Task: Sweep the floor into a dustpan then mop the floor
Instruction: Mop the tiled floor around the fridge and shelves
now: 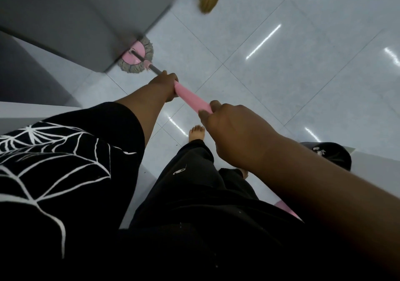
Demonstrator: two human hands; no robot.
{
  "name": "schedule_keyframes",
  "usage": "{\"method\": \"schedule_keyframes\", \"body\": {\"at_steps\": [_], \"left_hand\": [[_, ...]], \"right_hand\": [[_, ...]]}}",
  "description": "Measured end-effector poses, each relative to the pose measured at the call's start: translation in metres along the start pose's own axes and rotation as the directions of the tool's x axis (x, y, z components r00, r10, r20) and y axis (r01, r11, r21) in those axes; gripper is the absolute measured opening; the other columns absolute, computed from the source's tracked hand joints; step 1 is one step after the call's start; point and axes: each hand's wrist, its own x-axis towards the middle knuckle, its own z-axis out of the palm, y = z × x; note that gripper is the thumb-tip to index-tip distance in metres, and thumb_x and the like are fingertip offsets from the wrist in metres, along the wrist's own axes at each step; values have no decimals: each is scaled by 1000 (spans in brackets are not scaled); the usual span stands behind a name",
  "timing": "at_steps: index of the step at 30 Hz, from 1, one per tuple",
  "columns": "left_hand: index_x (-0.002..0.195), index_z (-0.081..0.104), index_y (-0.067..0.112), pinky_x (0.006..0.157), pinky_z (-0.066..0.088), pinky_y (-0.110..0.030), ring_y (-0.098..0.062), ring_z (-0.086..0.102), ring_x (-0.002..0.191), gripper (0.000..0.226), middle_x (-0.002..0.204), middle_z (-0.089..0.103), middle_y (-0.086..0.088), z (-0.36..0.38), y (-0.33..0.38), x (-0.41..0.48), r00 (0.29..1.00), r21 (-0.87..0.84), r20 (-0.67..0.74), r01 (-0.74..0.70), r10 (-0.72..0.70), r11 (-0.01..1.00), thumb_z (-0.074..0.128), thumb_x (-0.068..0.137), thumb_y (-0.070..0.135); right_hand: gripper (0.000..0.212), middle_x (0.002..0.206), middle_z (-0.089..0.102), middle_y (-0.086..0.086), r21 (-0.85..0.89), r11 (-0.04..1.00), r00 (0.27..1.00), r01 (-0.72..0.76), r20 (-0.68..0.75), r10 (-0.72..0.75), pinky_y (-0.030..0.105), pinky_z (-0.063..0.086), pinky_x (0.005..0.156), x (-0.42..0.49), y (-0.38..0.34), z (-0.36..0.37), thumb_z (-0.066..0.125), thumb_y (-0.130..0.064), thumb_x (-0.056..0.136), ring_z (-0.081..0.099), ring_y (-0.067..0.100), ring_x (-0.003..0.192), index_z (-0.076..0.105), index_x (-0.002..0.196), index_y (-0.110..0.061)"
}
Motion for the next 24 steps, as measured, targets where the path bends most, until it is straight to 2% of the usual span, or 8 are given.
{"method": "schedule_keyframes", "body": {"at_steps": [6, 9, 12, 14, 16, 18, 21, 24], "left_hand": [[137, 40, 11, 98, 47, -41, -30, 54, 123, 56, 153, 29, -14, 29, 63, -37, 1000, 69, -5, -8, 9, 998, 61, 86, 4], [134, 43, 12, 96, 48, -40, -30, 55, 120, 52, 144, 38, -13, 56, 106, -62, 999, 26, 6, -50, 50, 998, 63, 86, 8], [130, 46, 16, 99, 46, -42, -29, 50, 124, 47, 139, 41, -11, 85, 146, -88, 996, 0, 8, -86, 86, 996, 65, 87, 14], [128, 47, 17, 94, 48, -40, -30, 51, 121, 44, 137, 42, -12, 102, 173, -104, 993, -25, 13, -117, 118, 993, 64, 87, 17], [126, 48, 16, 86, 48, -38, -30, 55, 114, 41, 134, 43, -12, 117, 198, -118, 989, -31, 17, -146, 147, 989, 63, 87, 17], [125, 48, 16, 85, 49, -39, -30, 56, 111, 41, 133, 44, -12, 128, 219, -128, 986, -9, 21, -167, 167, 986, 62, 87, 17], [127, 48, 17, 87, 49, -39, -28, 57, 111, 42, 131, 47, -13, 139, 243, -138, 979, 27, 21, -203, 202, 979, 63, 88, 23], [125, 49, 18, 81, 47, -36, -28, 58, 106, 41, 125, 50, -13, 141, 253, -140, 975, 29, 13, -224, 224, 974, 64, 89, 32]], "right_hand": [[28, 87, 58, 9, 0, 1000, 1000, -23, -2, 23, 33, 53, 59, -68, 23, 18, 55, -2, 79, 53, 19, 58, 61, 105, -9], [31, 94, 59, 8, 14, 1000, 1000, -20, 4, 20, 29, 52, 64, -124, 34, 32, 56, -9, 84, 52, 17, 62, 59, 115, -11], [37, 95, 55, 5, 34, 999, 999, -41, 25, 41, 20, 37, 55, -178, 46, 48, 60, -20, 87, 44, 13, 57, 55, 123, -12], [37, 93, 53, 4, 30, 997, 997, -65, 52, 63, 20, 25, 50, -211, 53, 57, 59, -19, 85, 37, 11, 54, 54, 121, -13], [36, 93, 52, 4, 15, 996, 993, -92, 74, 91, 25, 28, 49, -241, 60, 66, 54, -16, 83, 44, 15, 56, 53, 118, -13], [37, 94, 52, 4, 18, 993, 990, -115, 86, 113, 28, 32, 51, -266, 67, 74, 50, -18, 84, 50, 19, 61, 52, 121, -14], [45, 95, 52, 4, 23, 990, 987, -136, 89, 134, 30, 36, 52, -291, 76, 81, 48, -15, 83, 54, 20, 63, 49, 127, -15], [45, 92, 51, 3, 6, 989, 986, -147, 82, 146, 28, 33, 49, -300, 82, 83, 48, -13, 82, 52, 18, 60, 50, 126, -16]]}}
